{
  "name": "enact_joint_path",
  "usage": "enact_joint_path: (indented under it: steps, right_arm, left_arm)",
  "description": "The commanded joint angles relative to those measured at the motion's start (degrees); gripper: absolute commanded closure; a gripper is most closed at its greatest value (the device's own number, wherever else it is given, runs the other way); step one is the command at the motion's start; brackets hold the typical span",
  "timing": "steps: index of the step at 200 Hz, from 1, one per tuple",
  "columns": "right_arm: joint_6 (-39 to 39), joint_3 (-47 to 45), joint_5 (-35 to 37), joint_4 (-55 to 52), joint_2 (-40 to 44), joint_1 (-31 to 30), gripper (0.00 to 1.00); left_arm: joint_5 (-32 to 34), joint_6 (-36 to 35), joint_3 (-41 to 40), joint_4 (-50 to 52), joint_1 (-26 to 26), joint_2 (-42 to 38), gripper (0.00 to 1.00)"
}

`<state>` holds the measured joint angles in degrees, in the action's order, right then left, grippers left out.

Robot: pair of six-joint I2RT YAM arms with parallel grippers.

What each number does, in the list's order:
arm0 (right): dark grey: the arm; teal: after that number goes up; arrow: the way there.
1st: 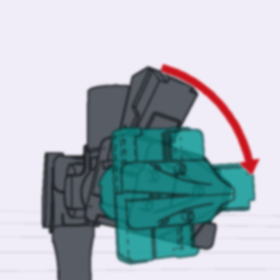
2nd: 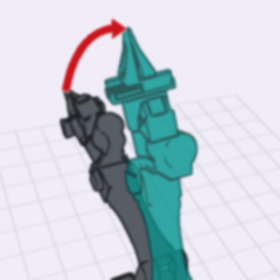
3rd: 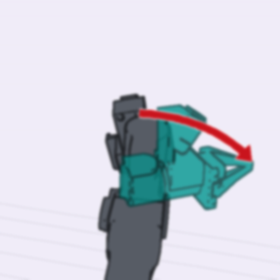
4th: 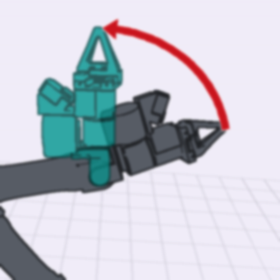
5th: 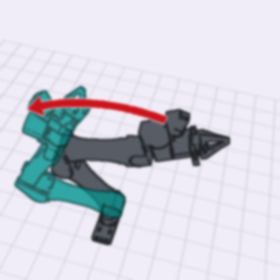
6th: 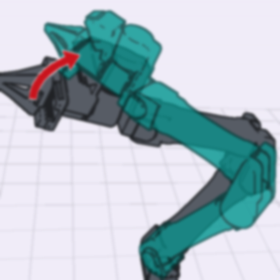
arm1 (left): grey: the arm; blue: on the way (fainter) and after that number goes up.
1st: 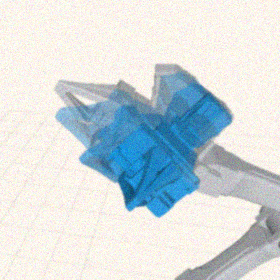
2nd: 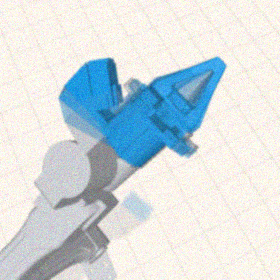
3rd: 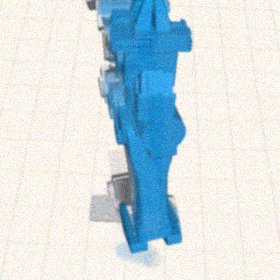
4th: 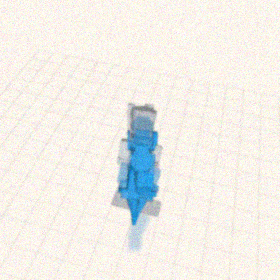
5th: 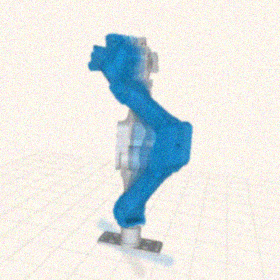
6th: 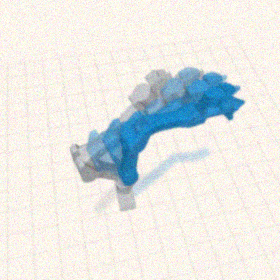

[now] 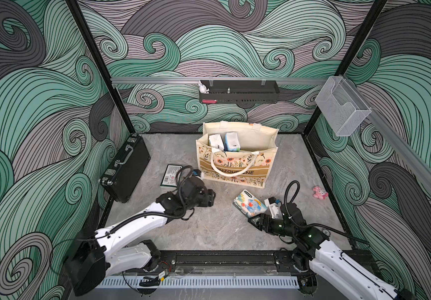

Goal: Put tissues into the canvas bag
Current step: Adjust the pack of facial tissues at the center of the board, then move the pack of facial tissues to the center of the board.

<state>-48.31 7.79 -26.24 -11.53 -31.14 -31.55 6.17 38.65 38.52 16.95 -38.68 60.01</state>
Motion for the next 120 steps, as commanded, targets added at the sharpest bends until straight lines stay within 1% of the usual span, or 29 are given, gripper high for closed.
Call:
enact_joint_path:
  steps: [1,6,11,23,35,49,68,85,96,109,120]
  right_arm:
    - [0.24,0.18,2.61,-1.83,1.91,-0.25,0.26]
    - [0.56,0.32,2.67,-2.23,2.07,-0.27,0.26]
    - [0.86,0.52,2.77,-2.55,2.06,-0.25,0.26]
    - [1.82,1.12,2.58,-3.42,1.65,-0.24,0.26]
    - [2.87,1.88,2.23,-4.59,1.03,-0.26,0.25]
    - [4.06,3.02,2.32,-6.81,0.99,-0.26,0.24]
    - [5.52,4.47,2.92,-11.56,2.71,-0.25,0.23]
    - [6.21,5.42,3.6,-15.16,5.86,-0.16,0.23]
    - [6.09,5.7,3.68,-17.04,8.17,-0.13,0.23]
    - [5.5,5.83,3.56,-18.52,10.64,-0.09,0.23]
    - [5.09,5.83,3.16,-19.55,12.16,-0.08,0.23]
  left_arm:
    - [6.23,1.22,-4.61,2.88,7.67,-7.25,0.11]
    - [7.61,0.88,-5.08,1.88,9.18,-8.37,0.1]
    - [9.4,0.68,-4.78,1.41,10.35,-9.01,0.07]
    - [13.27,-0.16,-2.95,0.42,12.23,-7.98,0.03]
    - [16.97,-1.18,0.08,-0.35,13.9,-4.29,0.01]
    - [19.29,-1.74,4.95,-0.6,16.8,2.9,0.01]
    - [19.67,0.38,12.37,1.64,21.92,13.06,0.01]
    - [19.49,-0.85,17.91,0.76,24.54,20.95,0.01]
    - [19.34,-1.51,21.94,1.51,25.89,27.51,0.01]
    - [17.67,-1.75,26.92,3.31,27.52,33.17,0.01]
    - [14.38,-2.22,31.06,5.79,28.58,36.94,0.01]
